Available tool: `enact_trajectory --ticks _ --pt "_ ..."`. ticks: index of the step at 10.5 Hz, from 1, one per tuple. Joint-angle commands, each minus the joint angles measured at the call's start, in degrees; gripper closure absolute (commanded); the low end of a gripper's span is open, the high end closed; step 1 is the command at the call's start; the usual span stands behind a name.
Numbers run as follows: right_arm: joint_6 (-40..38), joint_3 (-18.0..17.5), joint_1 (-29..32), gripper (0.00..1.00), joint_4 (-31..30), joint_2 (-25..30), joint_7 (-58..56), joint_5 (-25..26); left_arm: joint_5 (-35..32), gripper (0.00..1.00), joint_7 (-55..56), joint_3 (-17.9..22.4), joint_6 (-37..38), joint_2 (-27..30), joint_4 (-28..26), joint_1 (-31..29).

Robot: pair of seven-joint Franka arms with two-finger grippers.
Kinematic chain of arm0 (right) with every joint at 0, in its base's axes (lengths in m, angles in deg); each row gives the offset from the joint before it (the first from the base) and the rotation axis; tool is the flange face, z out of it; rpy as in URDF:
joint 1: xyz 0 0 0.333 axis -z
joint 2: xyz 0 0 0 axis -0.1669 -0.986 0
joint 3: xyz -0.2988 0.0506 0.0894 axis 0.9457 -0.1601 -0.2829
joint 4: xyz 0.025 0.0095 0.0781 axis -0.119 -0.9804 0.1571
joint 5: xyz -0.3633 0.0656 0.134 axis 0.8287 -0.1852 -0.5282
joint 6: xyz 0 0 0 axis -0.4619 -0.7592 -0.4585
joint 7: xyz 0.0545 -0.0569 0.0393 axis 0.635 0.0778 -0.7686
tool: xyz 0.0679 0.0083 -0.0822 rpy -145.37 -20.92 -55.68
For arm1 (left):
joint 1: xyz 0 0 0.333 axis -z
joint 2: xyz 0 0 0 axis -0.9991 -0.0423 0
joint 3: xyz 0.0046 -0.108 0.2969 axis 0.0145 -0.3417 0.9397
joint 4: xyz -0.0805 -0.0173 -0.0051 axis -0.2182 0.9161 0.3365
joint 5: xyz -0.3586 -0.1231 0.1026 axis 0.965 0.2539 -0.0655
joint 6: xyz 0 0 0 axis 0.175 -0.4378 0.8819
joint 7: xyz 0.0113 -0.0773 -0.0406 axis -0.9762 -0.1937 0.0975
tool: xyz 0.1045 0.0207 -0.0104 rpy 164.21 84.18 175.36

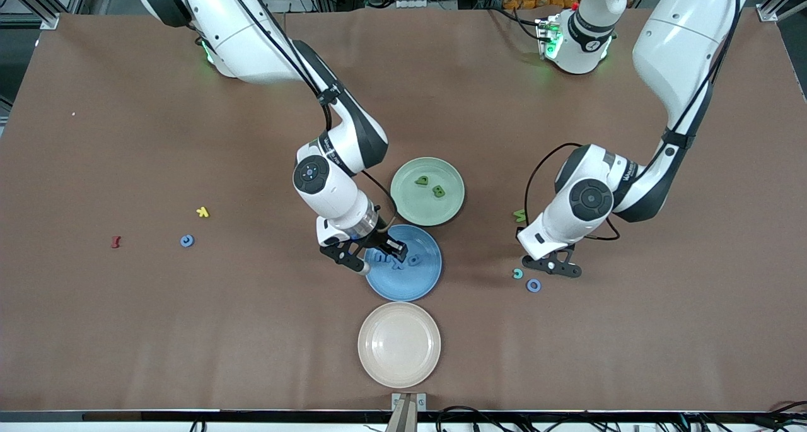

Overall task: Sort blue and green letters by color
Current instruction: 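Drop the blue e on the blue plate while the left gripper drops u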

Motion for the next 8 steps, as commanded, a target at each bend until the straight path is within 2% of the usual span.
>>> enact_trajectory --ticks 1,5,7,8 --pt "-1.0 0.2 1.7 0.00 1.2 -0.7 -4.9 0.6 1.0 1.00 6.2 -3.0 1.8 1.6 -0.7 0.1" --pt "-1.5 1.1 8.1 0.00 -4.1 0.9 -14.4 0.6 0.8 1.00 17.8 -7.9 2.3 1.7 -0.2 1.7" --pt "-3.8 2.3 12.0 0.00 -7.5 2.5 -20.4 0.7 0.9 1.00 24.5 -8.0 2.4 1.5 0.5 6.0" --pt "-6.6 4.4 12.8 0.00 -8.8 3.8 -23.4 1.3 0.7 1.00 28.5 -8.0 2.4 1.2 0.6 8.0"
